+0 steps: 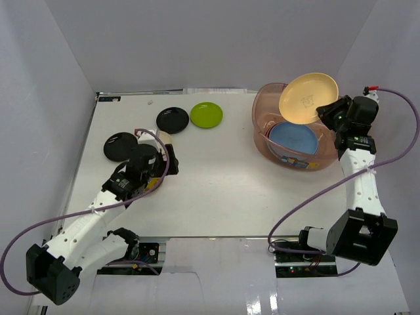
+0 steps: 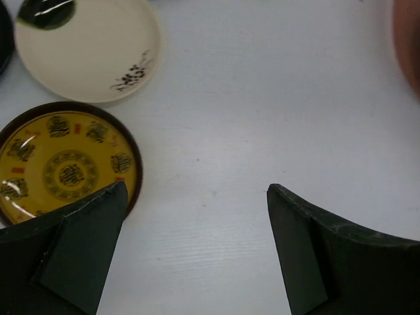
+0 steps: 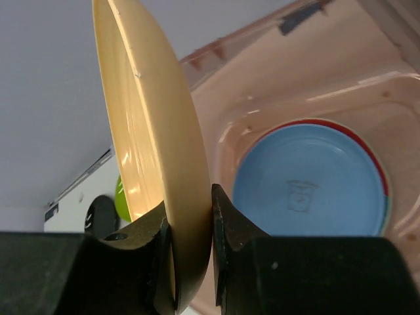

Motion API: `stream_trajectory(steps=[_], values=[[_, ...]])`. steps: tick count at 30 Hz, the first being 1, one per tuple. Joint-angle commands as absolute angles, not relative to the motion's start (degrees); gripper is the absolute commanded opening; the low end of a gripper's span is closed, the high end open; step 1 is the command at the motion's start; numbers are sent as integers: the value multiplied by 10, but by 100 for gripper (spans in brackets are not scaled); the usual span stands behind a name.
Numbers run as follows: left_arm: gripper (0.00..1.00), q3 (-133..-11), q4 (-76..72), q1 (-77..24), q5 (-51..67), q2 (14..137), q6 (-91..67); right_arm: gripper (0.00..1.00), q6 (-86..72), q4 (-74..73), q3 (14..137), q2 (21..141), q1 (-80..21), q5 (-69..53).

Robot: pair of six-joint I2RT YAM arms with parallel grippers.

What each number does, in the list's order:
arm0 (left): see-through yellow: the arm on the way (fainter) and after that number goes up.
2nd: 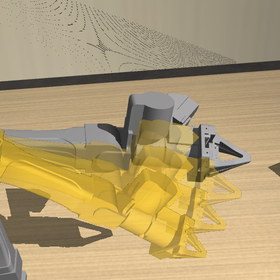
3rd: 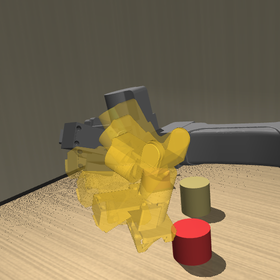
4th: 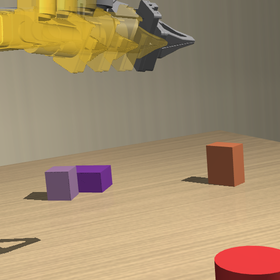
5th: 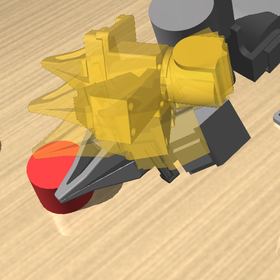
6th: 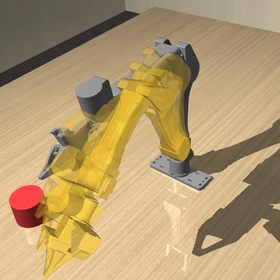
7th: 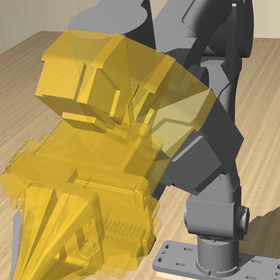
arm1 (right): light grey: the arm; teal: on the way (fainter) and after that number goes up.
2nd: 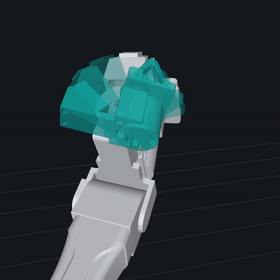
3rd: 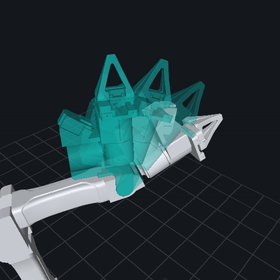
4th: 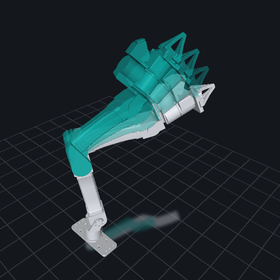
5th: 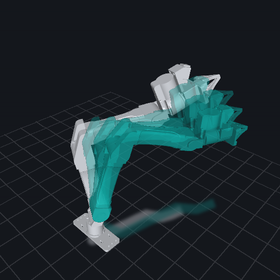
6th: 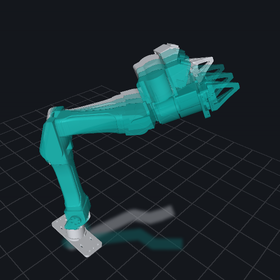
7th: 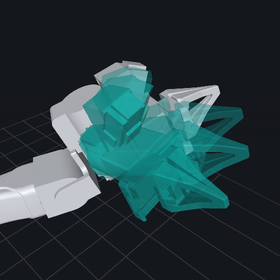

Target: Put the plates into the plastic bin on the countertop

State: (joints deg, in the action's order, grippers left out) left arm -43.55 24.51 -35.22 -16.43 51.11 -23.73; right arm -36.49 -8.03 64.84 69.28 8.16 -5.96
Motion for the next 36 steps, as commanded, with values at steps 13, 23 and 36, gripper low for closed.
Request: stream_trajectory(steps=[13, 23, 36], values=[[98, -446, 260, -85, -117, 517, -334, 87, -368, -121, 591, 792, 158, -98], [98, -456, 265, -11, -143, 560, -373, 98, -356, -77, 534, 615, 44, -70], [95, -425, 189, 158, -52, 701, -498, 41, -393, 131, 459, 783, -557, 120]])
